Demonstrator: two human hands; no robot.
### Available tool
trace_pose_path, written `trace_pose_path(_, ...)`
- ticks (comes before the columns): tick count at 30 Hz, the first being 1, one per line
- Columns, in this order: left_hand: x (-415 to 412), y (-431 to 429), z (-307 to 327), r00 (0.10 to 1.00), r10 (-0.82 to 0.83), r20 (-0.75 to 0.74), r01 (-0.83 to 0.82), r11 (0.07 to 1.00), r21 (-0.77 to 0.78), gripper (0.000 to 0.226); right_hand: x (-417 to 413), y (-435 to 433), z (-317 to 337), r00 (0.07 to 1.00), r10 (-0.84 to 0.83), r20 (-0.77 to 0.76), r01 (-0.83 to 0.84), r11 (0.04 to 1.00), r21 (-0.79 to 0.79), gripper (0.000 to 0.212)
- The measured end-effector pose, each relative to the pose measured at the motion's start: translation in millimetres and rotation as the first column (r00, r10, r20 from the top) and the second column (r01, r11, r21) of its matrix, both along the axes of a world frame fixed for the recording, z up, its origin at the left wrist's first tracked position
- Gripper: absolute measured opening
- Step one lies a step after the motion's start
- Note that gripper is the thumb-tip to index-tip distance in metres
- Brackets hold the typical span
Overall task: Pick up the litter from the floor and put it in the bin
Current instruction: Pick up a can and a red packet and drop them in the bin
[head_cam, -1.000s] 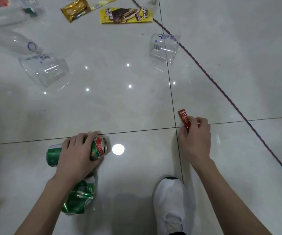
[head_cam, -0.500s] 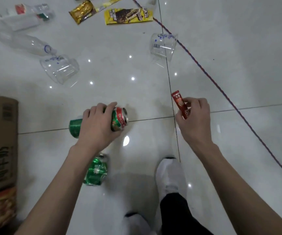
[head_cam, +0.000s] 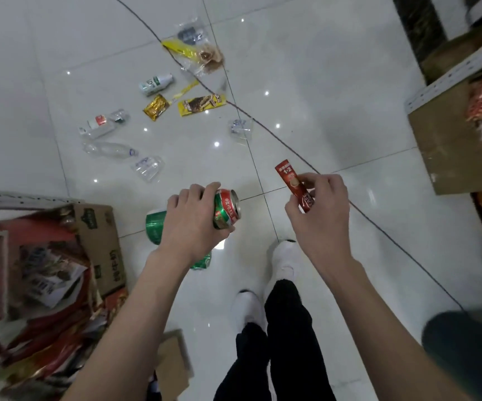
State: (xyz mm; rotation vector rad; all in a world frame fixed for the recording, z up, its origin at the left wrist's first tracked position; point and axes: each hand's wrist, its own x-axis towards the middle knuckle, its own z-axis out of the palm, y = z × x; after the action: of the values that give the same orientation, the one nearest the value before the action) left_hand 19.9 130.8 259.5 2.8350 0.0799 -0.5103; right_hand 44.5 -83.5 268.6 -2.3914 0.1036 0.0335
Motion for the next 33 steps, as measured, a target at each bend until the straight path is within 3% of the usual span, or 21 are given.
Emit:
trace_pose_path(8,-1,-67,97,0.991,-0.130,0.040,0.130,0.991,-0.018,0.085,-49,-44,96,0.985,-0.171,0.020,0.169,0.984,0.063,0.032)
trace_pose_path(14,-17,-150,101,0.968,-0.248,0.035,0.248,0.969,-0.002,0.086,-91,-124,98,0.948,-0.316,-0.023,0.317,0.945,0.084,0.032)
trace_pose_path(20,-69,-294,87,0.911,-0.411,-0.035,0.410,0.912,-0.035,0.088,-173,-252,86,0.879,-0.472,-0.068,0.475,0.879,0.036,0.032)
trace_pose_path(27,-163,-482,58,0.796,-0.604,-0.044,0.596,0.794,-0.118,0.088,-310,-422,58,0.733,-0.672,-0.107,0.671,0.740,-0.054,0.032)
trace_pose_path(33,-237,-618,5,0.645,-0.763,-0.043,0.755,0.644,-0.123,0.087,-421,-533,-2,0.528,-0.828,-0.188,0.830,0.550,-0.093,0.032)
